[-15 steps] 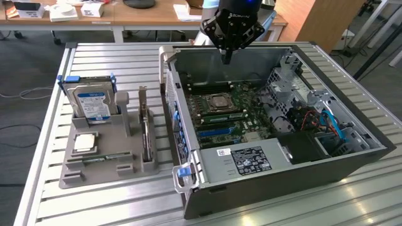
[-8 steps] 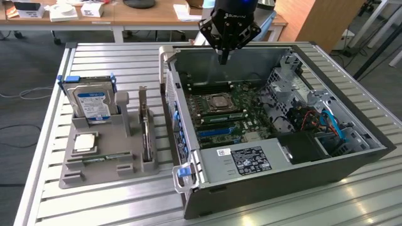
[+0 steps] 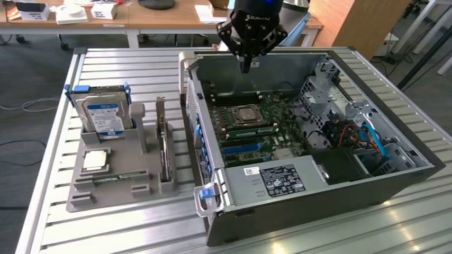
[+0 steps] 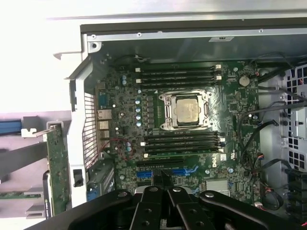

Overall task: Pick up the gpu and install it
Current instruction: 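Reach for the gpu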

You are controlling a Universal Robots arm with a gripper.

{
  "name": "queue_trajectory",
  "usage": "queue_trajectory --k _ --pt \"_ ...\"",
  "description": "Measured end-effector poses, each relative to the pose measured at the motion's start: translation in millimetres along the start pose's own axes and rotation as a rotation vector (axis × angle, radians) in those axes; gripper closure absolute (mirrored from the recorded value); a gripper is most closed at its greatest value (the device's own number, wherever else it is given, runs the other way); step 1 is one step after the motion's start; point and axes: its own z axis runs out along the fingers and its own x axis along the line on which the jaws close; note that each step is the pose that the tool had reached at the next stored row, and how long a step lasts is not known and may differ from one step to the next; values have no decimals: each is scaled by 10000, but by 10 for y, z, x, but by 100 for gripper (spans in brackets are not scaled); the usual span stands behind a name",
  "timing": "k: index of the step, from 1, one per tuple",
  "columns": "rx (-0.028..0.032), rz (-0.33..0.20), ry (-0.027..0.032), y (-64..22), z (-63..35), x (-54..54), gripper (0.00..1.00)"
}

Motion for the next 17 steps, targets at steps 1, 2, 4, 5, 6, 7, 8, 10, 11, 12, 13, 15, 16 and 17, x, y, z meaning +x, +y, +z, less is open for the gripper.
queue_trajectory --k 1,2,4,5,6,7,8,10,11,12,13,15,16,17 --pt "0 0 0 -1 0 18 89" --pt "0 0 0 -2 1 36 89" --pt "0 -1 -1 -5 2 75 89" --pt "1 -1 0 -7 2 96 89" --pt "0 -2 0 -9 2 119 89" --pt "0 0 0 -10 3 147 89" --pt "0 0 0 -12 3 173 89" --pt "1 0 0 -15 4 231 89" --pt "0 -1 0 -17 4 260 89" --pt "0 -1 0 -18 5 289 89" --pt "1 0 0 -20 5 319 89" --pt "0 2 0 -24 6 380 89" --pt "0 1 0 -26 6 410 89" --pt "0 1 0 -28 6 439 89"
